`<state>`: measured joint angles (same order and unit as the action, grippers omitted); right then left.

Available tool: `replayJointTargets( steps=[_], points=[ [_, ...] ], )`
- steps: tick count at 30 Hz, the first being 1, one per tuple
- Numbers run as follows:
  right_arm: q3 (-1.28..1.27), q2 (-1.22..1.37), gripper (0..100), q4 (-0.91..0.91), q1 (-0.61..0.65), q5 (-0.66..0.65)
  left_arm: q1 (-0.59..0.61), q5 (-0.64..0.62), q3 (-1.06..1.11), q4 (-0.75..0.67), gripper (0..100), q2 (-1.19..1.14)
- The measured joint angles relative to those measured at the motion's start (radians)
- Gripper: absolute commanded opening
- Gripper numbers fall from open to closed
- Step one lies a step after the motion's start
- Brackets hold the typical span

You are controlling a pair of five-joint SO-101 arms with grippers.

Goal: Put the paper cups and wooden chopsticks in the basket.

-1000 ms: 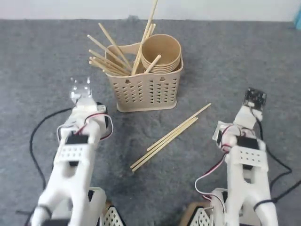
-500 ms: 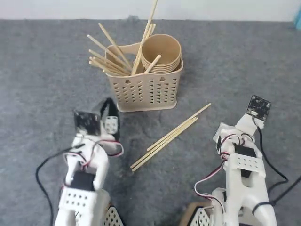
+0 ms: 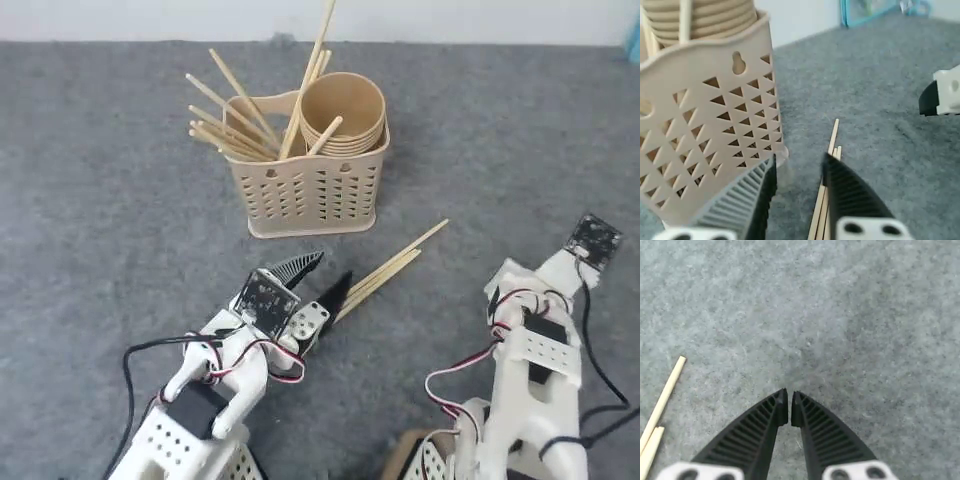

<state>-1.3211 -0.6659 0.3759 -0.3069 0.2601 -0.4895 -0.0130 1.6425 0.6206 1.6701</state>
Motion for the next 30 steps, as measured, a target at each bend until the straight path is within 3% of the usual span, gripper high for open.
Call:
replayJointTargets(
  steps=[5, 11, 22, 30],
  points=[
    [0.000, 0.000, 4.0, 0.000, -0.002, 0.002, 0.002, -0.009, -0.137, 0.002, 20, -0.199],
    [0.000, 0.000, 4.0, 0.000, -0.002, 0.002, 0.002, -0.012, -0.322, -0.003, 20, -0.594],
    [0.000, 0.000, 4.0, -0.006, -0.002, 0.002, -0.011, -0.012, -0.411, -0.253, 20, -1.246],
    [0.000, 0.000, 4.0, -0.009, -0.002, 0.002, -0.011, 0.003, -0.664, -0.074, 20, -1.514]
  ],
)
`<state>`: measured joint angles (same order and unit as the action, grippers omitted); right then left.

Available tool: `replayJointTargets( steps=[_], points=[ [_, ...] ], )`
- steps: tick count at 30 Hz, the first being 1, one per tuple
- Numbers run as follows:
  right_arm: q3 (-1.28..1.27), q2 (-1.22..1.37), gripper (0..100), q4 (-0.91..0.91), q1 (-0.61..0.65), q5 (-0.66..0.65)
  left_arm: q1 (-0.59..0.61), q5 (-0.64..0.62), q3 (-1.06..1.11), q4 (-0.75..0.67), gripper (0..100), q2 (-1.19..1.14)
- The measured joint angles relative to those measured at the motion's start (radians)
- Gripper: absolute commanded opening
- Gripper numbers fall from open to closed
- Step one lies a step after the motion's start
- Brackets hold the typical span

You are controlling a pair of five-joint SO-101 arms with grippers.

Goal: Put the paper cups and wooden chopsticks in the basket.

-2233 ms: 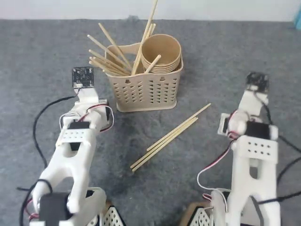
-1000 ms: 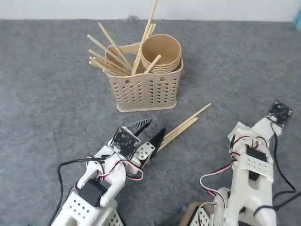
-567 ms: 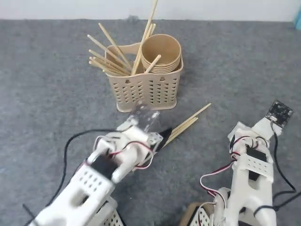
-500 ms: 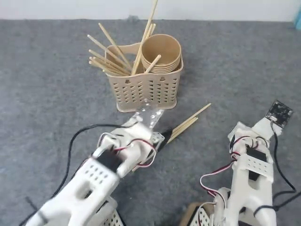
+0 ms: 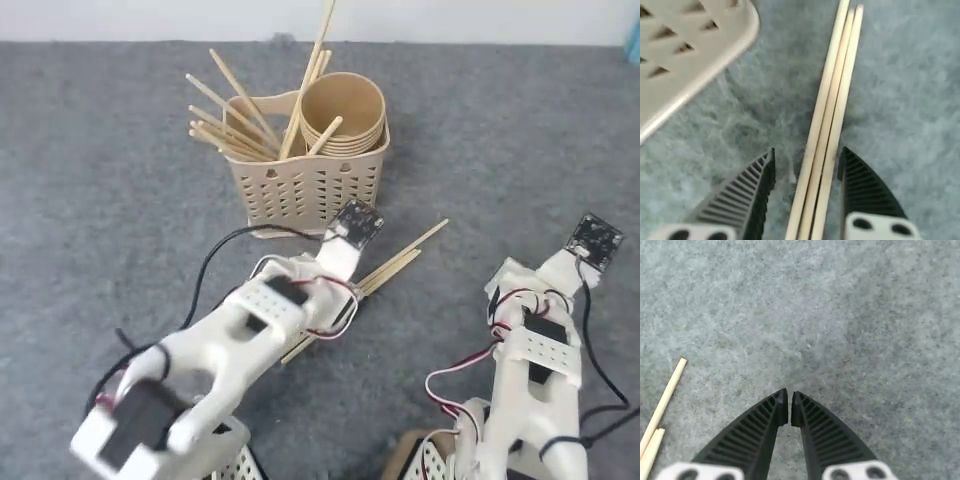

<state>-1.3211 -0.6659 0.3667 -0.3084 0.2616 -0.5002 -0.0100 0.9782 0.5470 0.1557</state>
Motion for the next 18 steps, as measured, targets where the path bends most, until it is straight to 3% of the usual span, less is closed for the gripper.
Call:
replayJointTargets(
  steps=[5, 10, 18],
  points=[
    [0.000, 0.000, 4.0, 0.000, 0.000, 0.000, 0.000, 0.018, -0.161, 0.152, 17, -0.137],
    [0.000, 0.000, 4.0, 0.000, 0.000, 0.000, -0.014, 0.018, -0.273, 0.239, 0, -0.221],
    [0.000, 0.000, 4.0, 0.000, 0.000, 0.000, -0.015, 0.023, -0.336, 0.281, 1, -0.270]
  ],
)
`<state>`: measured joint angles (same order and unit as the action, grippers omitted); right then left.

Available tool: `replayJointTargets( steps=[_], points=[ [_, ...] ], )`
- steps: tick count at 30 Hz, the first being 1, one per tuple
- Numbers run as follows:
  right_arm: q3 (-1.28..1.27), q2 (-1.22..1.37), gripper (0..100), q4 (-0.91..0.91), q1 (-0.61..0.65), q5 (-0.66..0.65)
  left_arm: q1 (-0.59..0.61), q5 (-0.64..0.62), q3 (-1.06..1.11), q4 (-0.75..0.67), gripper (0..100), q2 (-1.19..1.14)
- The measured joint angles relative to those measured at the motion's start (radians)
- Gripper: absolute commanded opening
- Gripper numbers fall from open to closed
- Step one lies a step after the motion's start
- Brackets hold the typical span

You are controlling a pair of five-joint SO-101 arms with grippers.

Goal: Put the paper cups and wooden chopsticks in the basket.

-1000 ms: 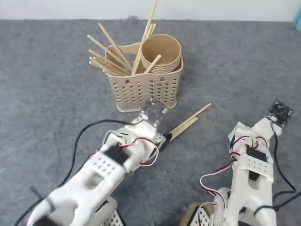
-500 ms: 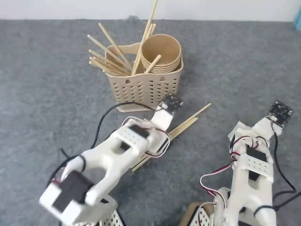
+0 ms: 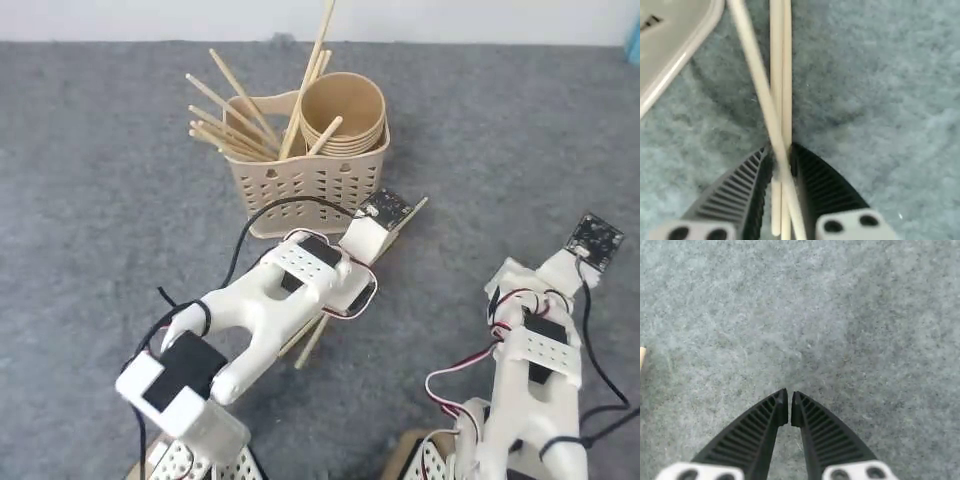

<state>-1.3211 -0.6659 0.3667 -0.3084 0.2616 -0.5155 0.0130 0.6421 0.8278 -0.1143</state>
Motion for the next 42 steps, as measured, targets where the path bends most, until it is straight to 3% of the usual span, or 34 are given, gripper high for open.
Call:
replayJointTargets(
  steps=[9, 14, 19, 25, 35, 42],
  points=[
    [0.000, 0.000, 4.0, 0.000, 0.000, 0.000, -0.058, 0.005, 0.083, 0.002, 1, 0.074],
    [0.000, 0.000, 4.0, 0.000, 0.000, 0.000, -0.144, 0.046, 0.184, 0.138, 1, 0.295],
    [0.000, 0.000, 4.0, 0.000, 0.000, 0.000, -0.069, 0.089, 0.199, 0.213, 1, 0.617],
    [0.000, 0.000, 4.0, 0.000, 0.000, 0.000, 0.035, 0.083, 0.272, 0.097, 1, 0.928],
    [0.000, 0.000, 4.0, 0.000, 0.000, 0.000, -0.069, 0.089, 0.454, -0.081, 1, 1.395],
    [0.000, 0.000, 4.0, 0.000, 0.000, 0.000, 0.005, 0.089, 0.500, -0.387, 1, 1.660]
  ],
)
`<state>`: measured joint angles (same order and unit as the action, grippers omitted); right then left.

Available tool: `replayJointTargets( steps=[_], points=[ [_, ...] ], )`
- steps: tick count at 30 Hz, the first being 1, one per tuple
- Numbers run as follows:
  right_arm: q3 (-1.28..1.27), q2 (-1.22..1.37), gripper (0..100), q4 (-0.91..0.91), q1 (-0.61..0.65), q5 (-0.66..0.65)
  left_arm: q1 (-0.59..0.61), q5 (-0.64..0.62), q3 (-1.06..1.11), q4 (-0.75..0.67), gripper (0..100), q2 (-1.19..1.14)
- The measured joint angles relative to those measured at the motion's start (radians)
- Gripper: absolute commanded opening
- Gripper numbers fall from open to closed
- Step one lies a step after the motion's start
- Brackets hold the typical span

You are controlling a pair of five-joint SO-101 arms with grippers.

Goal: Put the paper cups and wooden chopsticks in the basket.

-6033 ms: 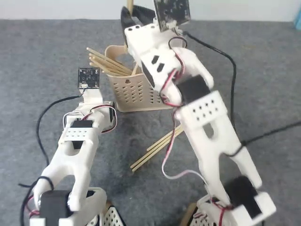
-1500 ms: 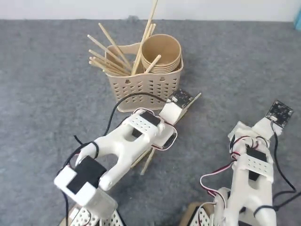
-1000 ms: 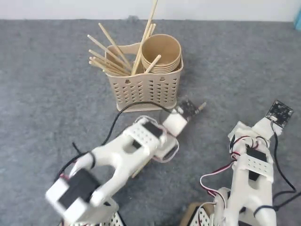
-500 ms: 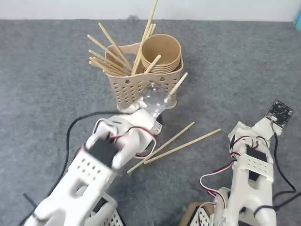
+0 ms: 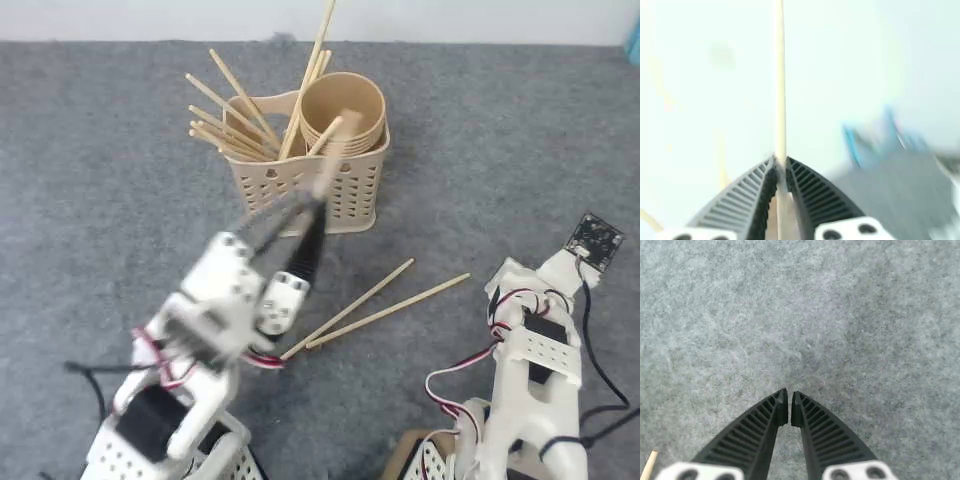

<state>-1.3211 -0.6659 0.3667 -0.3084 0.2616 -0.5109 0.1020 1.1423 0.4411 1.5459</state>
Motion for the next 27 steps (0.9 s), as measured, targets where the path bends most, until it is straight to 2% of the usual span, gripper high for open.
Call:
replayJointTargets(
  steps=[6, 15, 18, 22, 27],
  points=[
    [0.000, 0.000, 4.0, 0.000, 0.005, 0.000, 0.127, 0.000, -0.043, -0.196, 1, -0.083],
    [0.000, 0.000, 4.0, 0.000, 0.006, 0.000, 0.299, 0.000, -0.153, -0.486, 1, -0.496],
    [0.000, 0.000, 4.0, 0.000, 0.006, 0.000, 0.321, 0.000, -0.175, -0.514, 2, -0.640],
    [0.000, 0.000, 4.0, 0.000, 0.006, 0.000, 0.325, -0.009, -0.175, -0.519, 10, -0.730],
    [0.000, 0.000, 4.0, 0.000, 0.006, 0.000, 0.325, -0.189, -0.175, -0.488, 18, -0.732]
  ],
)
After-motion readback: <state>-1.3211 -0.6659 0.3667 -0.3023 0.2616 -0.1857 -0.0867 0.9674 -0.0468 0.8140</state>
